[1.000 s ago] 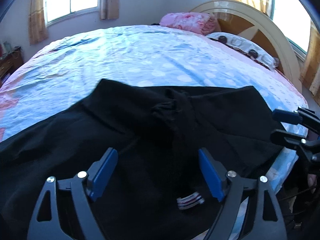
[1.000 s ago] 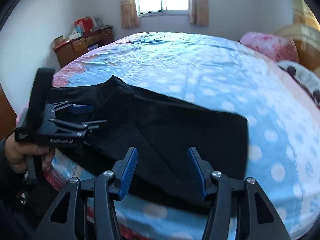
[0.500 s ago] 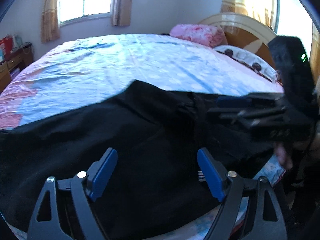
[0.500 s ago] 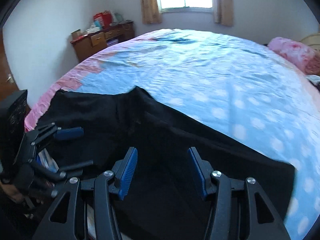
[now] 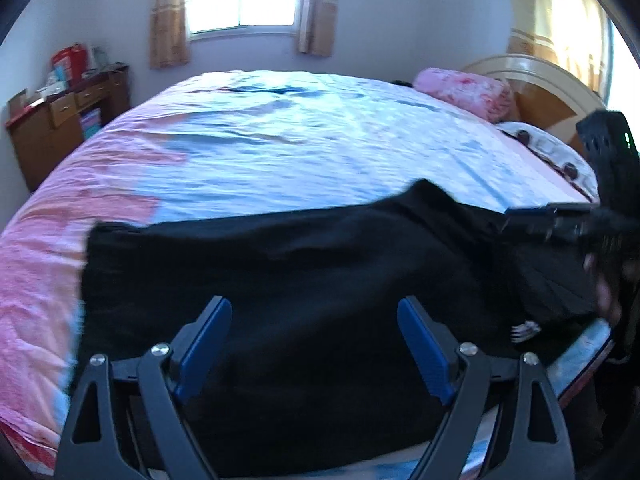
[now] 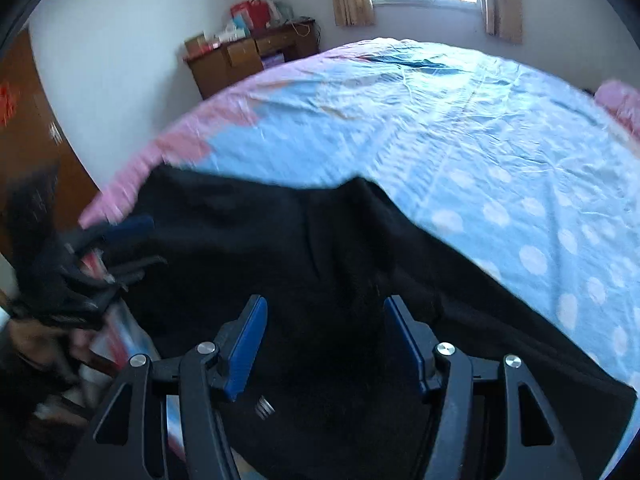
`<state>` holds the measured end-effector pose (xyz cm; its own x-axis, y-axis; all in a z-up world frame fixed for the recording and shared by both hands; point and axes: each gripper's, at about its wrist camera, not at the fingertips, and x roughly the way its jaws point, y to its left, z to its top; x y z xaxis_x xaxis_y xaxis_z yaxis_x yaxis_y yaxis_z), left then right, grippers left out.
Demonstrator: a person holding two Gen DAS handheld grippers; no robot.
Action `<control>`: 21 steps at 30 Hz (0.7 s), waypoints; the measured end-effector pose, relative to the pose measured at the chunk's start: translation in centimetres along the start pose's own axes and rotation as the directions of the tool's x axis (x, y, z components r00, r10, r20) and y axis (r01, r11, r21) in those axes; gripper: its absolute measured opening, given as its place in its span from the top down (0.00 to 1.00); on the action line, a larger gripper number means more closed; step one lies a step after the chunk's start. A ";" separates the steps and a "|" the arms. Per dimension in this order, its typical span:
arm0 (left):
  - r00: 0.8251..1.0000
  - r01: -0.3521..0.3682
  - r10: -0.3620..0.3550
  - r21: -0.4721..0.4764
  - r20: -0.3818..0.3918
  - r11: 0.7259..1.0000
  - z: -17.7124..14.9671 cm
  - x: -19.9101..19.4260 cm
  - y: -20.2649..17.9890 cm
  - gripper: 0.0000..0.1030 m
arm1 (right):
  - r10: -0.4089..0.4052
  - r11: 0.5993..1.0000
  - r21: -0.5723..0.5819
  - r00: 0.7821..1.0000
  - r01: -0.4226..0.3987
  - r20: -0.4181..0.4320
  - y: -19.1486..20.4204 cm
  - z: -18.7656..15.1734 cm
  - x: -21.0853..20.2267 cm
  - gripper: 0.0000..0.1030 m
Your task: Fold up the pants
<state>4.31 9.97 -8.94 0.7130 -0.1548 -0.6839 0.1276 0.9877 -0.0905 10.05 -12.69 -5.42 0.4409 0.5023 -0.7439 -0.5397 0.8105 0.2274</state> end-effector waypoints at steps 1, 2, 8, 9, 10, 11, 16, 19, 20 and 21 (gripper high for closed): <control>1.000 -0.008 0.008 -0.010 0.000 1.000 0.1 0.1 0.7 0.15 | 0.017 1.000 0.025 1.000 -0.017 0.005 -0.4 1.0 0.4 0.39; 1.000 -0.012 0.012 -0.015 -0.001 1.000 0.1 0.1 1.2 0.15 | 0.039 0.997 0.061 0.999 -0.039 0.007 -0.9 1.9 1.1 0.39; 0.998 -0.057 0.058 0.010 -0.025 0.998 0.1 1.0 2.9 0.14 | 0.176 0.950 0.271 0.982 -0.153 -0.062 -5.4 6.9 6.5 0.39; 0.998 -0.057 0.057 0.014 -0.030 0.998 0.0 1.3 3.1 0.14 | 0.214 0.942 0.281 0.973 -0.183 -0.084 -5.6 7.4 7.2 0.39; 0.997 -0.065 0.066 0.018 -0.044 0.998 -0.2 1.7 3.3 0.14 | 0.262 0.930 0.295 0.958 -0.218 -0.119 -6.0 7.7 8.2 0.39; 0.996 -0.071 0.072 0.020 -0.056 0.997 -0.3 2.1 3.5 0.14 | 0.319 0.914 0.316 0.932 -0.255 -0.170 -6.1 8.0 9.7 0.39; 0.996 -0.064 0.066 0.031 -0.053 0.997 -0.7 2.5 3.7 0.11 | 0.416 0.864 0.386 0.891 -0.325 -0.182 -6.5 9.0 13.2 0.39; 0.997 -0.059 0.060 0.039 -0.047 0.998 -0.9 2.4 3.7 0.10 | 0.455 0.809 0.461 0.885 -0.366 -0.096 -7.6 8.7 13.2 0.39; 0.998 -0.053 0.055 0.039 -0.044 0.998 -0.8 2.2 3.7 0.10 | 0.461 0.803 0.468 0.882 -0.369 -0.097 -7.7 8.5 13.4 0.39; 0.998 -0.056 0.058 0.040 -0.034 0.998 -0.7 1.8 3.9 0.10 | 0.460 0.806 0.464 0.882 -0.366 -0.103 -7.7 8.3 13.5 0.39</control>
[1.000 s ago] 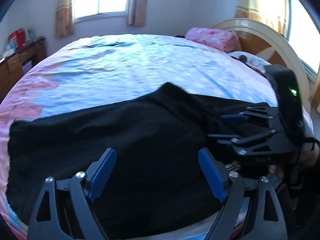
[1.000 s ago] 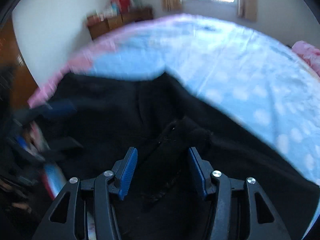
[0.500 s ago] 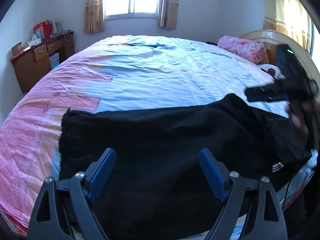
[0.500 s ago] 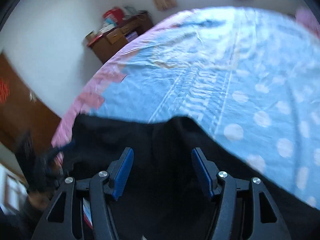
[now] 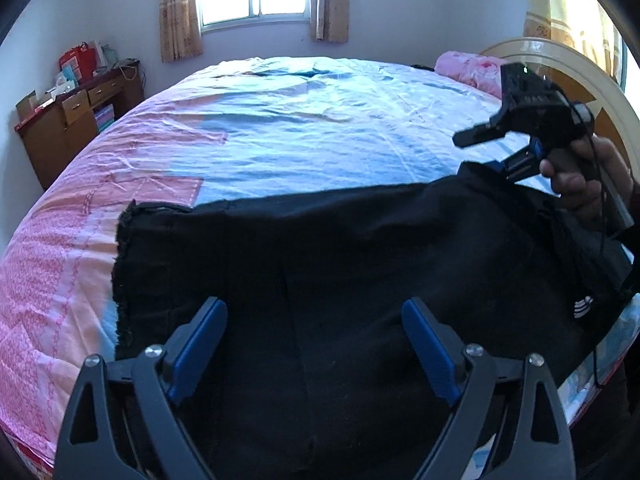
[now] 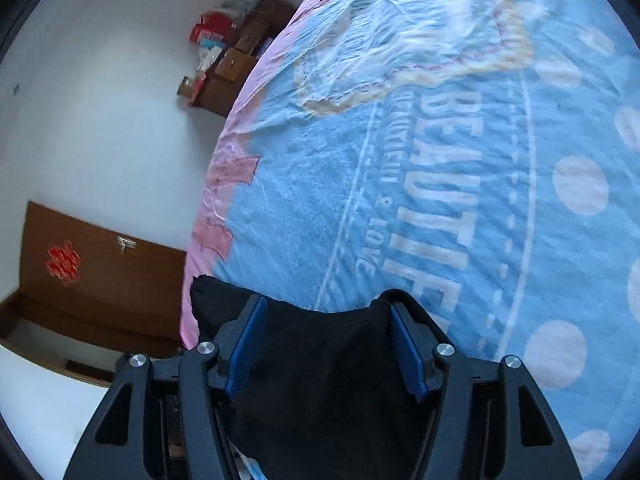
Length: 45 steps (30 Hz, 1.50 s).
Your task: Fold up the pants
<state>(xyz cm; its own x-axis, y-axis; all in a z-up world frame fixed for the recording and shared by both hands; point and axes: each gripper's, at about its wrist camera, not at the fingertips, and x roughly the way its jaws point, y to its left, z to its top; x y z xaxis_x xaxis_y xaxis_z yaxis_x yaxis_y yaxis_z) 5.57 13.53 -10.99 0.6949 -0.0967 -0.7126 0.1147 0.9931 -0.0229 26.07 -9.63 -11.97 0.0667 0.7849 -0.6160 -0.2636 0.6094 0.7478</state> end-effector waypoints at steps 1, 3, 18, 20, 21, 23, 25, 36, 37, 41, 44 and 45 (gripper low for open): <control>0.999 -0.026 0.026 0.001 0.022 1.000 0.2 -0.7 0.4 0.11 | -0.007 1.000 -0.010 1.000 0.007 0.009 0.1 -0.1 -0.3 0.39; 0.995 -0.070 0.071 -0.016 0.065 0.997 0.6 -2.5 2.1 0.11 | -0.054 0.998 -0.032 0.997 0.056 0.047 0.5 -0.4 -1.7 0.39; 0.989 0.104 -0.129 -0.278 -0.072 0.955 -0.9 1.6 10.7 0.15 | -0.046 0.982 -0.170 0.982 0.078 0.185 5.5 -12.3 -10.4 0.39; 0.988 0.101 -0.127 -0.244 -0.091 0.964 -0.8 2.0 10.5 0.18 | -0.047 0.984 -0.162 0.982 0.077 0.183 5.4 -14.4 -10.2 0.39; 0.987 0.100 -0.126 -0.235 -0.097 0.967 -0.8 2.1 10.4 0.18 | -0.034 0.986 -0.154 0.982 0.063 0.187 5.2 -15.6 -10.2 0.39; 0.986 0.099 -0.126 -0.224 -0.109 0.970 -0.9 1.9 10.2 0.32 | -0.009 0.991 -0.132 0.980 0.035 0.197 4.8 -17.2 -9.9 0.39; 0.980 0.138 -0.166 -0.220 -0.112 0.966 -0.7 1.3 9.9 0.54 | 0.015 0.994 -0.105 0.977 0.008 0.213 4.2 -18.6 -9.7 0.39; 0.985 0.174 -0.167 -0.236 0.048 0.956 0.4 -4.8 8.5 0.88 | 0.007 0.998 -0.056 0.960 0.009 0.280 2.8 -21.5 -9.4 0.39; 0.984 0.177 -0.170 -0.226 0.050 0.958 0.6 -5.2 8.3 0.88 | 0.001 0.999 -0.052 0.957 0.015 0.291 2.6 -21.6 -9.7 0.39; 0.974 0.224 -0.210 -0.249 0.082 0.942 1.1 -6.9 7.4 0.89 | 0.012 1.000 -0.002 0.946 -0.012 0.323 1.3 -22.1 -10.5 0.39; 0.961 0.268 -0.242 -0.242 0.131 0.932 2.3 -8.5 5.8 0.90 | 0.001 1.000 0.000 0.938 -0.001 0.348 1.0 -22.8 -11.3 0.39; 0.956 0.285 -0.256 -0.238 0.145 0.929 2.6 -9.1 5.4 0.91 | 0.000 1.000 -0.002 0.933 0.000 0.360 0.9 -23.0 -11.8 0.39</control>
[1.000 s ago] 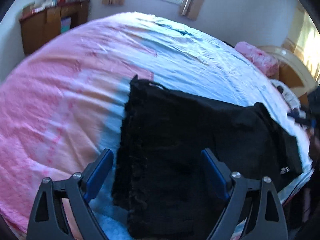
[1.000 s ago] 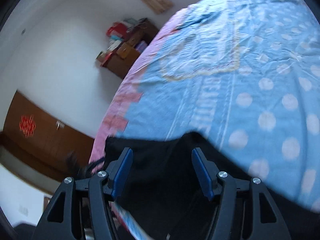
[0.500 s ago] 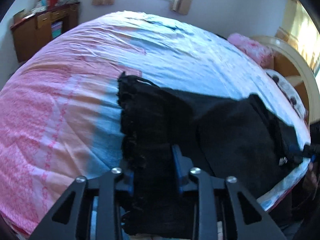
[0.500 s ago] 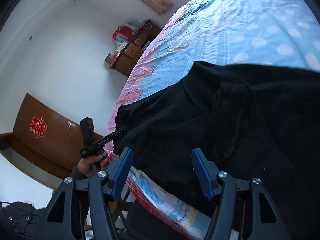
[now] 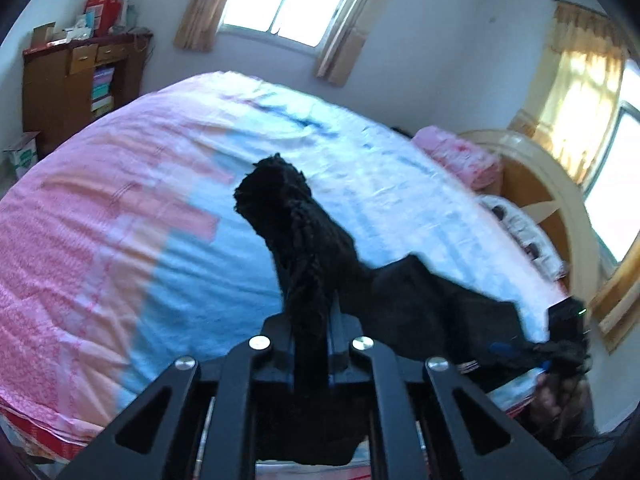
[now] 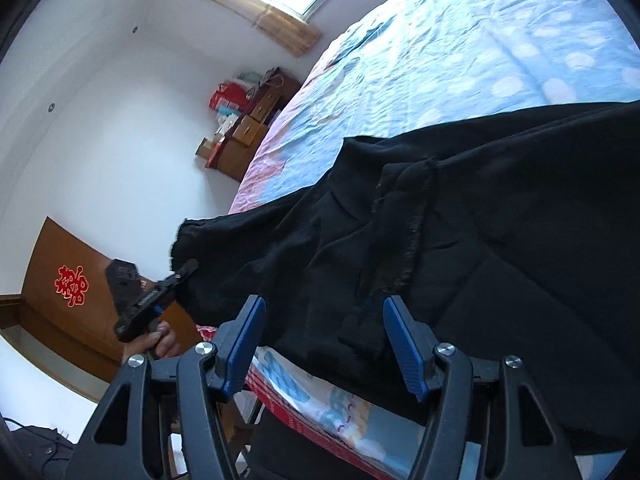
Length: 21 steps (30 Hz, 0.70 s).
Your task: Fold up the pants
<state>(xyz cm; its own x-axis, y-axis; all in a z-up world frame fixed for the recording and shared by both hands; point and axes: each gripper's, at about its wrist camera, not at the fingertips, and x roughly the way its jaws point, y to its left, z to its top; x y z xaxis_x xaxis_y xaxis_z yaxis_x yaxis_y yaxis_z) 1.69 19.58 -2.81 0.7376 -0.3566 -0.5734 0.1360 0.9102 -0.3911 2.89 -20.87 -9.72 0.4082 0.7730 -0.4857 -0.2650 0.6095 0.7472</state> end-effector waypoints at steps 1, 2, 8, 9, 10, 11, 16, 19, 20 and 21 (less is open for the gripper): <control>1.000 0.021 -0.021 0.009 0.008 1.000 0.4 -0.3 -1.0 0.91 | 0.000 1.000 0.000 1.000 0.000 0.009 0.1 -0.1 -0.4 0.39; 0.999 0.047 -0.047 0.018 0.015 0.999 0.7 -0.5 -2.1 0.92 | -0.004 1.000 0.000 1.000 0.004 0.026 0.0 -0.1 -1.0 0.39; 0.983 0.180 -0.183 0.126 0.008 0.976 3.0 0.1 -10.6 0.92 | -0.051 0.999 0.014 0.986 0.049 0.158 -0.4 -0.4 -5.3 0.39; 0.980 0.195 -0.198 0.145 0.004 0.970 3.2 0.4 -12.1 0.92 | -0.054 0.998 0.027 0.982 0.050 0.180 -0.7 -0.4 -6.0 0.39; 0.974 0.223 -0.225 0.167 -0.008 0.960 3.4 0.9 -13.8 0.92 | -0.060 0.998 0.044 0.977 0.052 0.206 -1.1 -0.5 -6.8 0.39; 0.970 0.242 -0.242 0.191 -0.019 0.951 3.4 1.5 -15.5 0.92 | -0.073 0.996 0.064 0.970 0.060 0.233 -1.6 -0.6 -7.8 0.39; 0.942 0.335 -0.318 0.291 -0.105 0.896 3.1 4.9 -23.5 0.92 | -0.177 0.984 0.101 0.910 0.149 0.375 -2.9 -1.6 -12.7 0.39; 0.928 0.371 -0.331 0.337 -0.170 0.865 2.2 7.8 -27.6 0.92 | -0.218 0.976 0.110 0.873 0.189 0.436 -3.2 -1.7 -15.2 0.39; 0.926 0.375 -0.325 0.352 -0.194 0.858 1.8 8.8 -28.8 0.92 | -0.244 0.970 0.121 0.850 0.212 0.467 -3.3 -1.7 -16.3 0.39; 0.923 0.379 -0.318 0.364 -0.216 0.851 1.3 10.0 -29.9 0.92 | -0.267 0.964 0.134 0.830 0.231 0.490 -3.3 -1.6 -17.2 0.39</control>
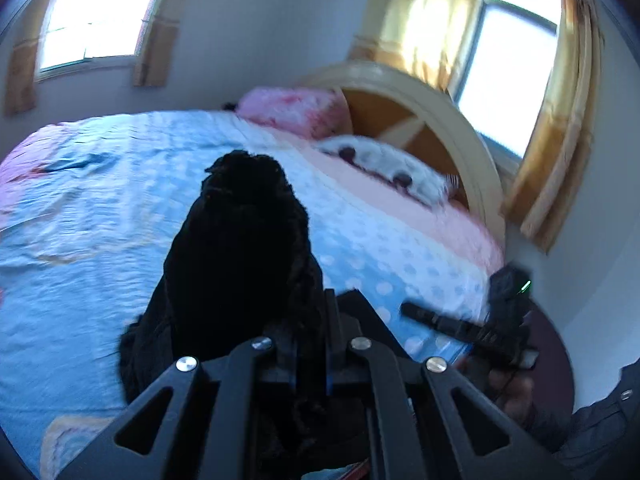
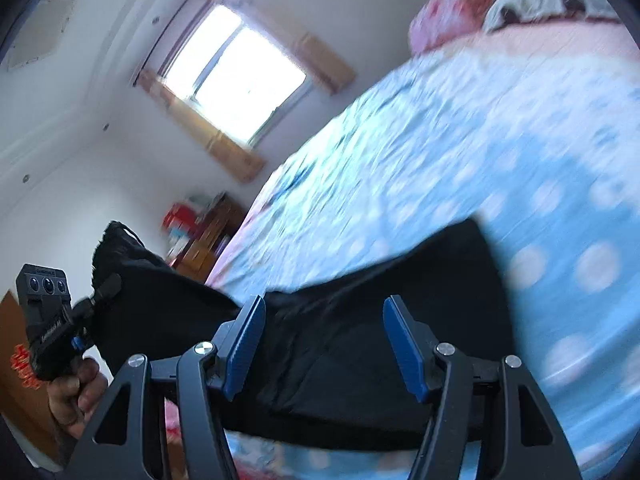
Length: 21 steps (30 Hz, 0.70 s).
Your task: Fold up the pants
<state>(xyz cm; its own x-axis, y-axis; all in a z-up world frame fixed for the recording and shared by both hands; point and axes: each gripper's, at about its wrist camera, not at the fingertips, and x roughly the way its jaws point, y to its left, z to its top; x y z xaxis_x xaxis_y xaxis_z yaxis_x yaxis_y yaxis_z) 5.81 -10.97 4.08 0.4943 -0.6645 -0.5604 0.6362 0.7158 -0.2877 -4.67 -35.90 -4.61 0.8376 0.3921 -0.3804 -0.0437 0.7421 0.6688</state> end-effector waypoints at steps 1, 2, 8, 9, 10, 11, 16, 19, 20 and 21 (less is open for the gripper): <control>1.000 0.003 -0.003 0.011 -0.025 1.000 0.0 1.8 -0.7 0.92 | -0.026 1.000 0.009 0.999 0.026 0.032 -0.5 0.5 -0.8 0.39; 0.999 0.001 0.001 0.034 -0.053 0.999 -0.1 3.6 -1.4 0.92 | -0.053 0.998 0.028 0.996 0.051 0.071 -1.2 0.9 -1.7 0.39; 0.982 0.027 -0.013 0.072 -0.186 0.997 -2.3 11.9 -3.7 0.92 | -0.161 0.980 0.147 0.969 0.134 0.188 -5.0 2.4 -5.0 0.39; 0.980 0.029 -0.014 0.072 -0.198 0.997 -2.6 12.6 -3.9 0.92 | -0.174 0.976 0.166 0.966 0.143 0.190 -5.6 2.6 -5.2 0.39; 0.977 0.032 -0.015 0.079 -0.213 0.996 -3.1 13.5 -4.2 0.92 | -0.189 0.971 0.185 0.964 0.154 0.190 -6.2 2.6 -5.4 0.39; 0.974 0.037 -0.015 0.095 -0.226 0.995 -3.5 14.2 -4.6 0.92 | -0.198 0.967 0.198 0.962 0.161 0.187 -6.6 2.7 -5.4 0.39; 0.966 0.046 -0.018 0.103 -0.257 0.994 -4.2 16.3 -5.1 0.91 | -0.219 0.957 0.227 0.965 0.183 0.145 -7.4 2.4 -4.7 0.39; 0.966 0.066 -0.047 0.069 -0.255 0.995 -4.3 16.6 -4.5 0.86 | -0.209 0.960 0.213 0.971 0.181 0.118 -7.2 2.1 -4.0 0.39; 0.965 0.084 -0.068 0.053 -0.254 0.995 -4.3 16.3 -4.6 0.82 | -0.202 0.962 0.207 0.973 0.176 0.110 -7.1 1.9 -3.7 0.39; 0.966 0.096 -0.080 0.055 -0.245 0.994 -4.2 15.6 -4.8 0.78 | -0.192 0.965 0.201 0.976 0.169 0.103 -7.1 1.7 -3.4 0.39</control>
<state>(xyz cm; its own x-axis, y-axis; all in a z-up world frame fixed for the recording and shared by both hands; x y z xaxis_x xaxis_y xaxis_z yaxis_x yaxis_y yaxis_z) 7.94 -23.90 -6.58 0.2816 -0.6465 -0.7091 0.7122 0.6361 -0.2971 -6.26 -43.41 -6.95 0.8819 0.1839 -0.4341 0.2087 0.6734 0.7092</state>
